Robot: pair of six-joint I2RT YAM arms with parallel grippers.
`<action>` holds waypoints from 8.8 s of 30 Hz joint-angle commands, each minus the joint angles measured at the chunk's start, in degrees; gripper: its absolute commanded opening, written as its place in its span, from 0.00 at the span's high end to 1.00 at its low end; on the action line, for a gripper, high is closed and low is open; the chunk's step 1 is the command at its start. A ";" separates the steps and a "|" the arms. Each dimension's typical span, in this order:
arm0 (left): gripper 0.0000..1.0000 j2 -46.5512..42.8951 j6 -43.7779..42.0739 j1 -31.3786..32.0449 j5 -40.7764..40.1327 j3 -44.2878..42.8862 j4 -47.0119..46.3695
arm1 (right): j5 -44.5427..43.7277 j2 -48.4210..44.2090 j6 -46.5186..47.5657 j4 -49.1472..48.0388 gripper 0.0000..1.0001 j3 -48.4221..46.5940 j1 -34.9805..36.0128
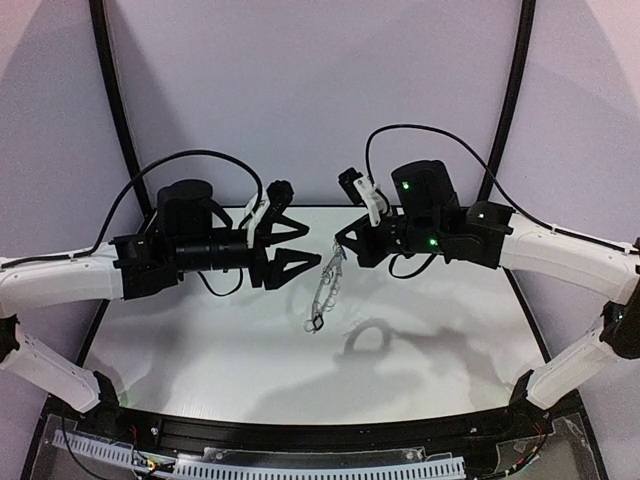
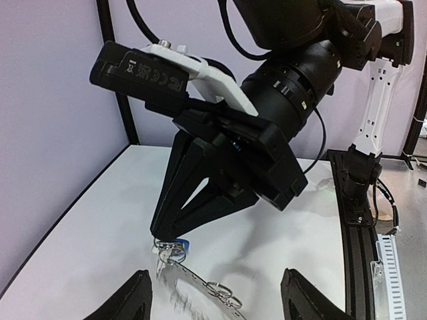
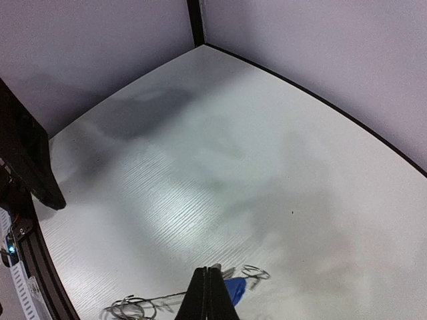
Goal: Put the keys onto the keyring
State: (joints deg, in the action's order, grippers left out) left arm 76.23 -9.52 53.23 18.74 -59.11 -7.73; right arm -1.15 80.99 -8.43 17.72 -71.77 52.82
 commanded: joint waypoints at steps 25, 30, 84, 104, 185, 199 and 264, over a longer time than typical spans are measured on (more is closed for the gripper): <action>0.30 3.13 0.74 -0.15 -2.30 -5.10 7.22 | -4.04 -0.47 -3.73 7.97 1.00 -6.14 0.27; 0.30 4.78 -1.84 -0.15 -3.14 -5.80 7.37 | 7.51 -4.06 3.49 3.26 1.00 -2.93 0.27; 0.99 2.04 8.52 -0.15 3.55 -7.76 9.47 | 24.89 -13.56 30.47 -1.76 1.00 9.42 0.18; 0.51 0.53 4.87 -0.19 10.69 -5.21 13.07 | 26.47 -14.15 30.53 -9.76 1.00 11.07 0.18; 0.55 11.32 1.64 -0.15 18.73 -15.29 16.47 | 27.90 -13.49 24.06 -7.28 1.00 7.73 0.50; 0.99 11.69 1.51 -0.16 15.04 -15.08 16.08 | 26.05 -13.87 23.65 -8.66 1.00 7.06 0.74; 0.99 7.36 12.53 -0.15 23.25 -11.45 6.58 | 28.54 -19.01 32.31 -14.49 1.00 15.67 0.80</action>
State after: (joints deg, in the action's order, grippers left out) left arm 83.70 3.03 52.77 39.03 -68.86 -0.43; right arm 28.42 61.41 22.63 4.64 -55.16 53.21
